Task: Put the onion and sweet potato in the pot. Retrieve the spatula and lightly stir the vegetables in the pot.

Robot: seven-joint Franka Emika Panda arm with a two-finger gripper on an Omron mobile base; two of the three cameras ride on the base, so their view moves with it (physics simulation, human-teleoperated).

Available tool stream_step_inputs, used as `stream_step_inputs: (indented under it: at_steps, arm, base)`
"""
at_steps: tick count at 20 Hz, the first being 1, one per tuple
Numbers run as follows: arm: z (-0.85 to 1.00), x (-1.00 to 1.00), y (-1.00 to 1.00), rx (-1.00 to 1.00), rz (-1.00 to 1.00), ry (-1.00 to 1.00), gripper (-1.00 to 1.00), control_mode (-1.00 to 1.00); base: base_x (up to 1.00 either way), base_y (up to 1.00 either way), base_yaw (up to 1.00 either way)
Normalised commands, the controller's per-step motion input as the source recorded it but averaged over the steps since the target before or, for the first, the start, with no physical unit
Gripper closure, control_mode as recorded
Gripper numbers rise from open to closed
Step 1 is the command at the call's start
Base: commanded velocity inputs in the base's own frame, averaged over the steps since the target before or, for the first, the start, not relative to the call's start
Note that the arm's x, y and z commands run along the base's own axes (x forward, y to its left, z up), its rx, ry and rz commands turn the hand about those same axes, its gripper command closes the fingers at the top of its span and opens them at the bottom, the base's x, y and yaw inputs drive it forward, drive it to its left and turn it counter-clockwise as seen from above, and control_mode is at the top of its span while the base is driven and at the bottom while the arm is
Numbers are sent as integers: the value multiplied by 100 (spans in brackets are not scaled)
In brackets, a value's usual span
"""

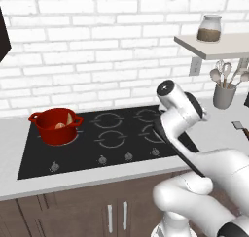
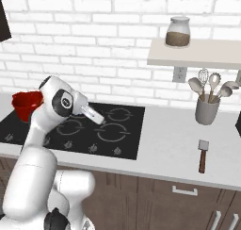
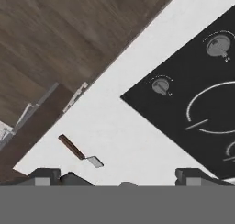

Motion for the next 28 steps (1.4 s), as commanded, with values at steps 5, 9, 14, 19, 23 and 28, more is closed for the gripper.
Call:
stream_step_inputs:
  at_steps: [5,9,14,19,23,28]
  arm:
    - [-5,-7,-100,14,13,10,-100,-100]
    - [-16,-1,-100,15,15,14,-100,-100]
    - [-5,0,-100,19,8,14,-100,-100]
    - [-4,-7,-100,10,0,19,-100,-100]
    - [-47,0,-97,2,0,21,-100,-100]
    - [-60,0,-87,0,3,14,-100,-100]
  base:
    - [0,0,0]
    - [0,0,0]
    - [0,0,0]
    - [0,0,0]
    - [0,0,0]
    - [0,0,0]
